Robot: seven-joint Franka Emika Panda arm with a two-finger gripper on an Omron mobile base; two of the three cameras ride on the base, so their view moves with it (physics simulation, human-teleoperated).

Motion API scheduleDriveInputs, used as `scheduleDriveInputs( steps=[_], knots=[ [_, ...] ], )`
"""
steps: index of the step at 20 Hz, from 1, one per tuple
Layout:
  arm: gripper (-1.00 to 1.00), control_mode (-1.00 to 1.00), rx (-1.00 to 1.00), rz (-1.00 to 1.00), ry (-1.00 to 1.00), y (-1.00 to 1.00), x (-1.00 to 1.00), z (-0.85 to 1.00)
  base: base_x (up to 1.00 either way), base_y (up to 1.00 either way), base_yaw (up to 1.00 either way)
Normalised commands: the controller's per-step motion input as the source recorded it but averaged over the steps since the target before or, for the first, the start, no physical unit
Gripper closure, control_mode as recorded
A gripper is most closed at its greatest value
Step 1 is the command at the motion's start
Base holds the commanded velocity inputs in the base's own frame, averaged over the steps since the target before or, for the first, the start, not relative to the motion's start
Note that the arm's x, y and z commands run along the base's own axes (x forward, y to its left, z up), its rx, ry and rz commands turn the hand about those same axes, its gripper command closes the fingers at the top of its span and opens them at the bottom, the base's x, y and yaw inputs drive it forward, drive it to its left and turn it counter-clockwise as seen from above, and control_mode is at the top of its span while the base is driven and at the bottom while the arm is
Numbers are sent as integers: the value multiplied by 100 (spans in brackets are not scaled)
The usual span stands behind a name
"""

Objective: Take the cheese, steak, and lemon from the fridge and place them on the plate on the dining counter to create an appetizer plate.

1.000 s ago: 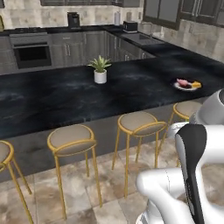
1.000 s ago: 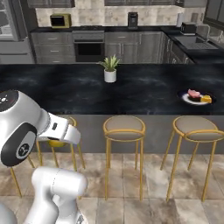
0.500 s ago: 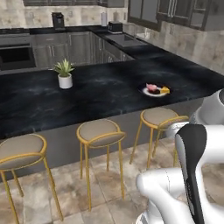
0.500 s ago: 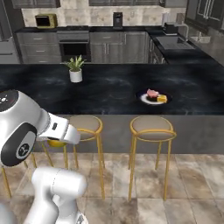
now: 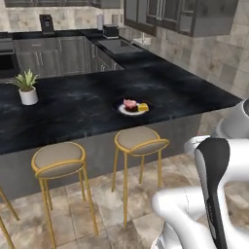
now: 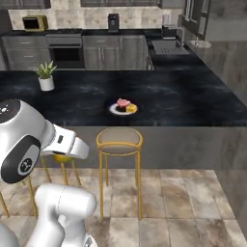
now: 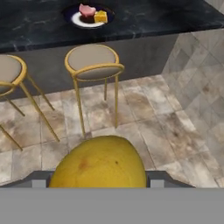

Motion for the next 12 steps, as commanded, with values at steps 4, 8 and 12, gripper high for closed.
scheduleDriveInputs(
  steps=[4,8,12],
  knots=[
    [100,100,0,0,0,0,0,0,19,-95,0],
    [100,100,0,0,0,0,0,0,65,-21,0],
    [100,100,0,0,0,0,0,0,79,1,0]
  ],
)
